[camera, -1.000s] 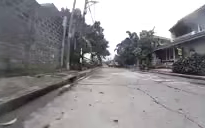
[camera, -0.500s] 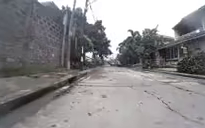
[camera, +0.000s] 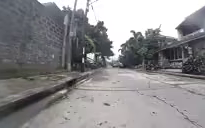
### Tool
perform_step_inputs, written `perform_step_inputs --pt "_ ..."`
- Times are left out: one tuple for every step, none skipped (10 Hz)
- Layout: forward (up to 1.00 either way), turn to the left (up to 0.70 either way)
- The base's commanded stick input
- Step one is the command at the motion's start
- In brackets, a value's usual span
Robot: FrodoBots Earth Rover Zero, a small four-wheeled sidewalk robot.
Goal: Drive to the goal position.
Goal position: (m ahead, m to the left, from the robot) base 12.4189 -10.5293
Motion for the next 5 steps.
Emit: perform_step_inputs --pt "0.70 -0.35" --pt "0.70 -0.35" --pt "0.70 -0.35" --pt "0.70 -0.35" --pt "0.70 -0.35"
